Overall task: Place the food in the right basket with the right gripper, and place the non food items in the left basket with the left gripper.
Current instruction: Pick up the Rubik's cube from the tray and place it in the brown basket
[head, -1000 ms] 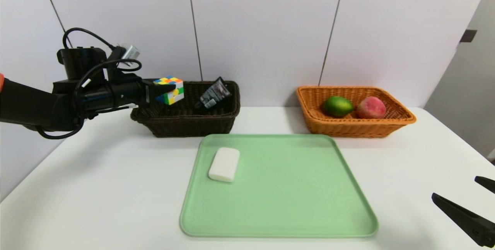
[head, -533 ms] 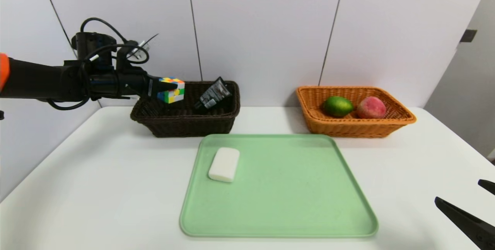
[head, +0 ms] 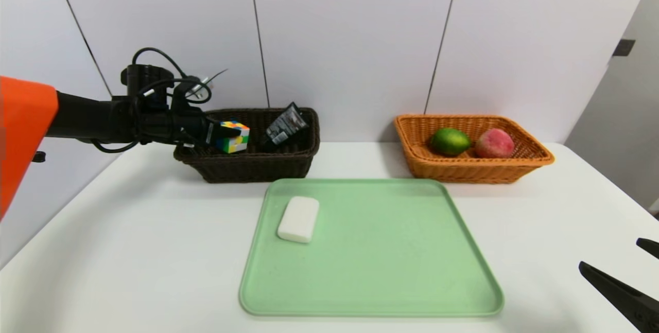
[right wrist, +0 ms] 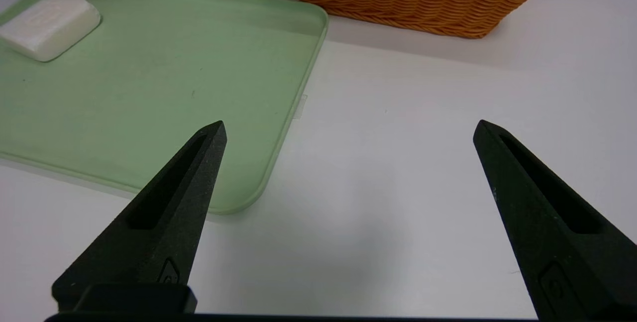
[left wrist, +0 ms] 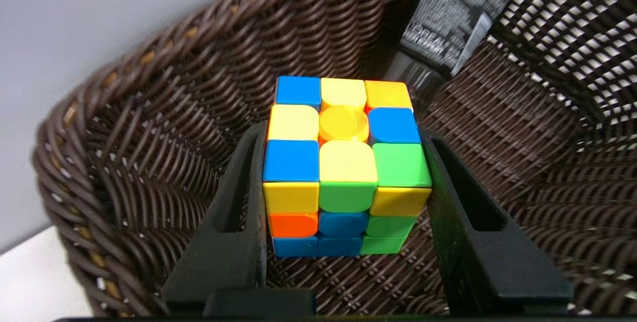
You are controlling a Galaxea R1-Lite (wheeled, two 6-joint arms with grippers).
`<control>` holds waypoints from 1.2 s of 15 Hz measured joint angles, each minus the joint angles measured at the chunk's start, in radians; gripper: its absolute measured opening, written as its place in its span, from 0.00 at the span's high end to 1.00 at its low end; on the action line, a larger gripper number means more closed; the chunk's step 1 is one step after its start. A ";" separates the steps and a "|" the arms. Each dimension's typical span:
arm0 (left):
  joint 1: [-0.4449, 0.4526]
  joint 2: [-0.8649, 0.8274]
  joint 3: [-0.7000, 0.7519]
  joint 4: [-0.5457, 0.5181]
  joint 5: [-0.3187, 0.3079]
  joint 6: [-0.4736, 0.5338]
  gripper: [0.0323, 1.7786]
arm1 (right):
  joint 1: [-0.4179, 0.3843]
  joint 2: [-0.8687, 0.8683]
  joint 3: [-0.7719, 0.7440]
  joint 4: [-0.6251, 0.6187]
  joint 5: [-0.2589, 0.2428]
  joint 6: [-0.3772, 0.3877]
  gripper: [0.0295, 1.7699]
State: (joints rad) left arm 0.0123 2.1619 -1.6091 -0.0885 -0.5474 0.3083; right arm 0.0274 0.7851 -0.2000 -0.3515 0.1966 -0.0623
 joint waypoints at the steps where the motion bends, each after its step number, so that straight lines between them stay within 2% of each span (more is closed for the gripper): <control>1: 0.000 0.010 -0.008 0.000 0.003 0.003 0.50 | 0.000 0.000 0.001 0.001 0.000 0.000 0.03; 8: 0.000 0.056 -0.055 -0.003 0.009 0.016 0.50 | 0.000 0.000 0.002 0.001 0.000 0.001 0.03; 11: -0.008 0.060 -0.054 -0.012 0.061 0.015 0.50 | 0.001 0.001 0.002 0.001 0.000 0.000 0.03; 14: -0.013 0.062 -0.049 -0.051 0.072 0.013 0.50 | 0.001 0.001 0.002 0.001 0.001 0.000 0.03; 16: -0.014 0.060 -0.048 -0.053 0.073 0.011 0.42 | 0.001 0.001 0.002 0.001 0.000 0.000 0.03; 18: -0.014 0.060 -0.049 -0.076 0.070 0.009 0.54 | 0.001 0.001 0.004 0.001 0.001 0.000 0.03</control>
State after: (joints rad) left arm -0.0019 2.2221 -1.6577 -0.1649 -0.4770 0.3170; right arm 0.0283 0.7864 -0.1957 -0.3506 0.1972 -0.0623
